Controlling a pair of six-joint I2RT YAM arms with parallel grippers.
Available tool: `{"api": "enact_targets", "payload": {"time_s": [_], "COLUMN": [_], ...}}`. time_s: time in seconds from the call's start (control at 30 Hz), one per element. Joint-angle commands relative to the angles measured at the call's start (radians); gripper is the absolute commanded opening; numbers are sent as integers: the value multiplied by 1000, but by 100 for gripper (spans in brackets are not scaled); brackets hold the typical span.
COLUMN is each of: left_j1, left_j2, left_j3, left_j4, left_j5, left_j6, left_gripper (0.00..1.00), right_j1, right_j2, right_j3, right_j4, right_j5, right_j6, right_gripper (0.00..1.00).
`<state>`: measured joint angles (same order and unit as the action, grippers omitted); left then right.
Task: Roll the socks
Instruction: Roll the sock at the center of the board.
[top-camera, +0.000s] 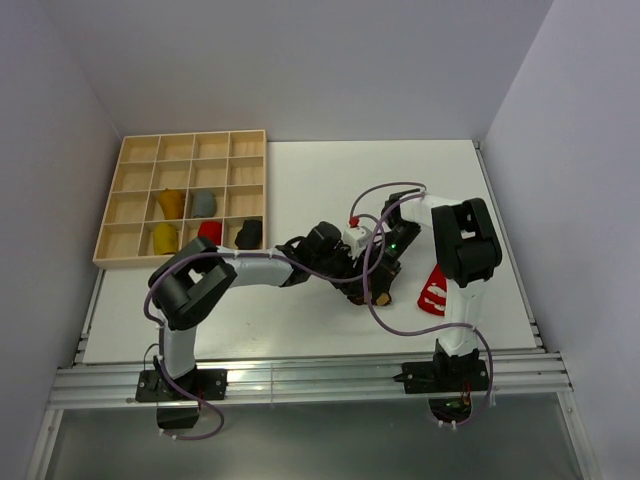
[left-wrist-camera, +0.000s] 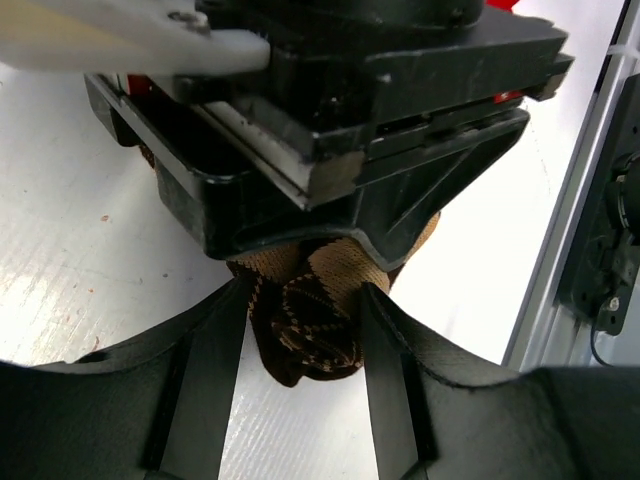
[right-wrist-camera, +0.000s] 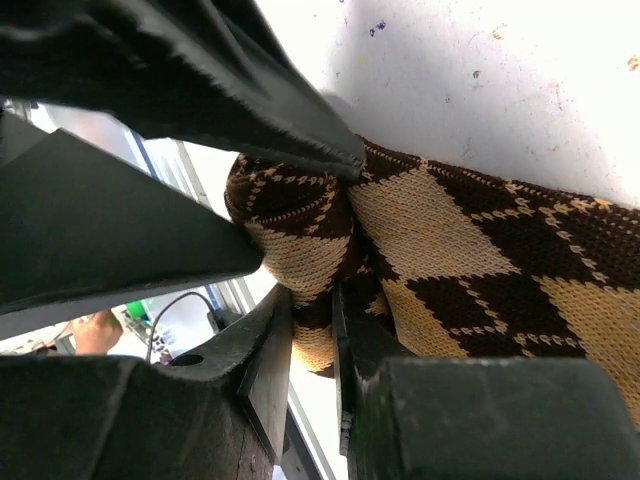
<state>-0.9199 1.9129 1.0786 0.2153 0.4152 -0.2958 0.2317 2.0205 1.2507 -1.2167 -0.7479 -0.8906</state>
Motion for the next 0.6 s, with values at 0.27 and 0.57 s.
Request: {"api": "enact_targets", "payload": {"time_s": [0.27, 0.57], "left_j1": [-23, -76], "left_j2": [78, 107], "left_j3": [96, 115], "left_j4": [-96, -182], "left_j5": [17, -134], "left_j6": [31, -51], "left_gripper": [39, 2], "right_j1": [-11, -34], "right_j2": [29, -172], "right_j3": [29, -66], "right_j4": [69, 290], "right_j5": [110, 124], "right_j6": [5, 142], "right_gripper": [18, 42]}}
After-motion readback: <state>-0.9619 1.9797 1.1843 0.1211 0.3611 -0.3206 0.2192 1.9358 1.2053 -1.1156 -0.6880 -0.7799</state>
